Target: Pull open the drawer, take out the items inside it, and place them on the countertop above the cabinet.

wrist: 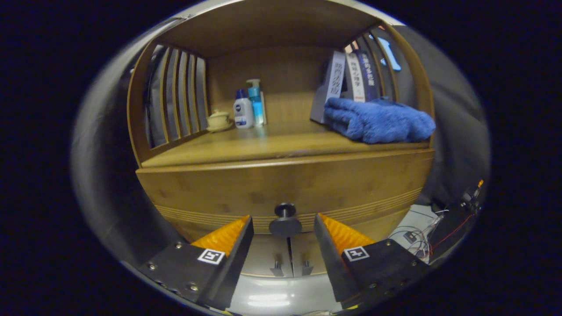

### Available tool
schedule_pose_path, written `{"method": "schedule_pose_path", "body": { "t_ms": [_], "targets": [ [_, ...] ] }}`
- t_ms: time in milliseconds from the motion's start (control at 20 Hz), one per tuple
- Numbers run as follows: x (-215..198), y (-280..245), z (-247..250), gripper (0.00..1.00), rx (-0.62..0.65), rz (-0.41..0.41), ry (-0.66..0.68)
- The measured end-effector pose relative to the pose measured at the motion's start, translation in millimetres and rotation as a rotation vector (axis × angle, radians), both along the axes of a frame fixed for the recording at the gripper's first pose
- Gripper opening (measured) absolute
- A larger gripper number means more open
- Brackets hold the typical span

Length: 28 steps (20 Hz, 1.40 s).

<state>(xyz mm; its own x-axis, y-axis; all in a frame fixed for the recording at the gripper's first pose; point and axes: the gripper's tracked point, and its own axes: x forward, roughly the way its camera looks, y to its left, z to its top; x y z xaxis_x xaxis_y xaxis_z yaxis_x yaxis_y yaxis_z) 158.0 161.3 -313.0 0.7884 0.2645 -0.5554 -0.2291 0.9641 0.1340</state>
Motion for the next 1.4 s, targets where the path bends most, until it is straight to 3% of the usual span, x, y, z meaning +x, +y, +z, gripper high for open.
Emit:
{"method": "schedule_pose_path", "body": {
  "t_ms": [100, 250, 550, 700, 1000, 1400],
  "targets": [
    [8.4, 7.1, -8.7, 0.74, 0.012, 0.009, 0.0],
    [17.7, 3.1, -19.4, 0.73, -0.013, -0.013, -0.005],
    [18.6, -0.3, -17.5, 0.45, 0.007, -0.031, -0.015],
    [18.7, 1.3, -19.8, 0.36, 0.003, -0.03, -0.018],
    [12.9, -0.8, -16.4, 0.36, 0.001, -0.05, 0.004],
    [-40.1, -13.0, -2.8, 0.36, -0.006, -0.082, 0.031]
  ]
}}
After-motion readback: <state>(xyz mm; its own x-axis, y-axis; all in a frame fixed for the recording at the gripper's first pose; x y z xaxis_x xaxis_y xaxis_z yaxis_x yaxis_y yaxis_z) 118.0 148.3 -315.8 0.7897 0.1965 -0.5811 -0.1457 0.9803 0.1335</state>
